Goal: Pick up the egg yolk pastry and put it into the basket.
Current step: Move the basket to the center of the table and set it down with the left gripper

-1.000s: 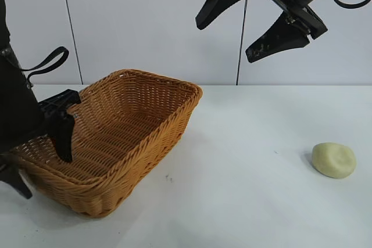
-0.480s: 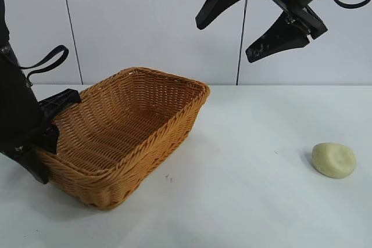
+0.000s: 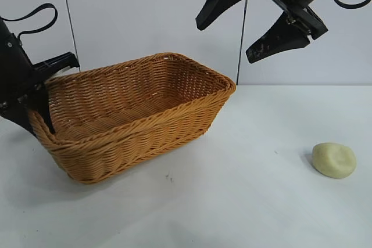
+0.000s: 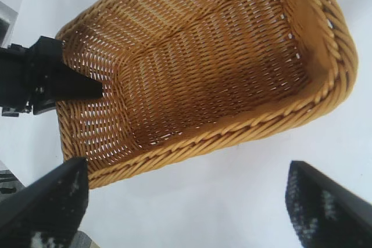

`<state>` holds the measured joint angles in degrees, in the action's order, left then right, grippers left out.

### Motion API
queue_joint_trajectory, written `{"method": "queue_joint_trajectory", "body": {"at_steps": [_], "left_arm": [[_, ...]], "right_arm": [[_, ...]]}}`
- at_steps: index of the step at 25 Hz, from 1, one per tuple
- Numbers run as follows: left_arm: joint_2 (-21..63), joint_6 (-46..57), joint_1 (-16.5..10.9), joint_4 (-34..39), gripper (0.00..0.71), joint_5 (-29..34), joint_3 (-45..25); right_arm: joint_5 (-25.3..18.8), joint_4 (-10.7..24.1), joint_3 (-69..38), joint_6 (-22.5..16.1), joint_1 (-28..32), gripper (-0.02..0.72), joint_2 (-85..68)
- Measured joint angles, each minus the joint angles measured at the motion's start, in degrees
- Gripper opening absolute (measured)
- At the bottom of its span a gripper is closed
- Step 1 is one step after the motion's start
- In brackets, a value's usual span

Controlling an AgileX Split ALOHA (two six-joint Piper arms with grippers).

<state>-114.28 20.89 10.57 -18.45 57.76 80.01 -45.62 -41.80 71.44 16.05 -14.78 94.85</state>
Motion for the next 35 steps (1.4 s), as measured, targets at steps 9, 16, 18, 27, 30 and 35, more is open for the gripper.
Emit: {"method": "queue_joint_trajectory", "body": {"at_steps": [9, 16, 18, 27, 30, 35], "left_arm": [[-7.7, -10.5, 3.8, 0.1, 0.140, 7.6, 13.9], [-9.9, -11.0, 3.7, 2.9, 0.140, 7.1, 14.6], [-11.3, -11.6, 3.7, 3.0, 0.140, 6.7, 14.6], [-13.6, -13.2, 3.7, 1.8, 0.139, 6.0, 15.1], [-13.7, -13.2, 3.7, 1.8, 0.166, 6.0, 15.2], [-13.8, -13.2, 3.7, 1.6, 0.553, 5.8, 15.2]], "right_arm": [[-0.7, 0.0, 0.0, 0.0, 0.0, 0.633, 0.0], [-0.7, 0.0, 0.0, 0.0, 0.0, 0.633, 0.0], [-0.7, 0.0, 0.0, 0.0, 0.0, 0.633, 0.0], [-0.8, 0.0, 0.0, 0.0, 0.0, 0.633, 0.0], [-0.8, 0.0, 0.0, -0.1, 0.0, 0.633, 0.0], [-1.0, 0.0, 0.0, -0.1, 0.0, 0.633, 0.0]]}}
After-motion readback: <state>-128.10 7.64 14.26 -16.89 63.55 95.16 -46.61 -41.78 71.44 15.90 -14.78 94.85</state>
